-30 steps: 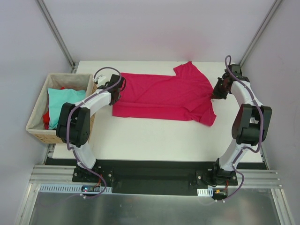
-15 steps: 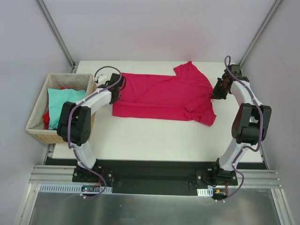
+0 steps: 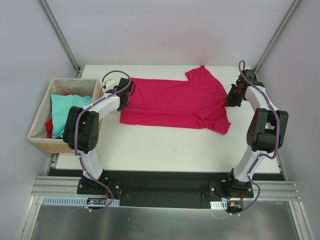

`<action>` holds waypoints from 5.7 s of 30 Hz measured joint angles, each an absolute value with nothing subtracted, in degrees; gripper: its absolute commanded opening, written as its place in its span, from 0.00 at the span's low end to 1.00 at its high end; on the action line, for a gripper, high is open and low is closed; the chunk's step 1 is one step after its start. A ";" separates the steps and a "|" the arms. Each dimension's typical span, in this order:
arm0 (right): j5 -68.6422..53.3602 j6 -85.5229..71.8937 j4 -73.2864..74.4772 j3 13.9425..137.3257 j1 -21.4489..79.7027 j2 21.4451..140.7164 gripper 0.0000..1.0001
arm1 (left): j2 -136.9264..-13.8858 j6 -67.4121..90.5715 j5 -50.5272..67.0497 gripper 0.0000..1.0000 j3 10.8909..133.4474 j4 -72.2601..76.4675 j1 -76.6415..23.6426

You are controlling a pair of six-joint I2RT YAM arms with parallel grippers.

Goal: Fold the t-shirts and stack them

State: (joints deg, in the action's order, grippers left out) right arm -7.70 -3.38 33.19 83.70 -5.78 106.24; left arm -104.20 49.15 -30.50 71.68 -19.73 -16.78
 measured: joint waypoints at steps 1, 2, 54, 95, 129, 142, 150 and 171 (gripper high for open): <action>-7.68 -3.38 33.17 83.70 -5.78 106.63 0.00 | -104.33 49.12 -30.50 0.00 71.68 -19.70 -16.78; -7.66 -3.38 33.19 83.70 -5.78 107.00 0.01 | -104.53 49.08 -30.50 0.00 71.68 -19.66 -16.78; -6.33 -26.20 18.15 71.55 40.18 100.71 1.00 | -72.84 46.50 -20.45 0.99 49.10 -20.08 -21.63; 11.99 -10.79 37.71 50.85 10.79 81.23 0.52 | -85.19 49.93 -13.45 0.92 54.11 -19.90 -18.31; 15.94 1.85 33.82 55.31 8.80 90.43 0.37 | -93.51 46.54 -11.27 0.52 56.45 -17.15 -13.76; 15.53 3.14 33.87 55.88 7.79 92.66 0.19 | -97.45 44.71 -11.05 0.20 56.73 -16.47 -13.02; 16.03 4.91 33.98 57.82 6.57 94.26 0.00 | -97.45 44.07 -12.38 0.00 56.60 -15.79 -13.02; 4.97 9.08 32.64 55.64 0.99 85.67 0.38 | -95.33 42.52 -15.73 0.00 54.08 -15.33 -12.27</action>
State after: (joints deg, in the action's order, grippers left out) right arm 4.97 9.08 32.64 55.64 0.99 85.67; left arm -95.33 42.52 -15.73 54.08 -15.33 -12.27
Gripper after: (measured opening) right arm 0.341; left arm 0.010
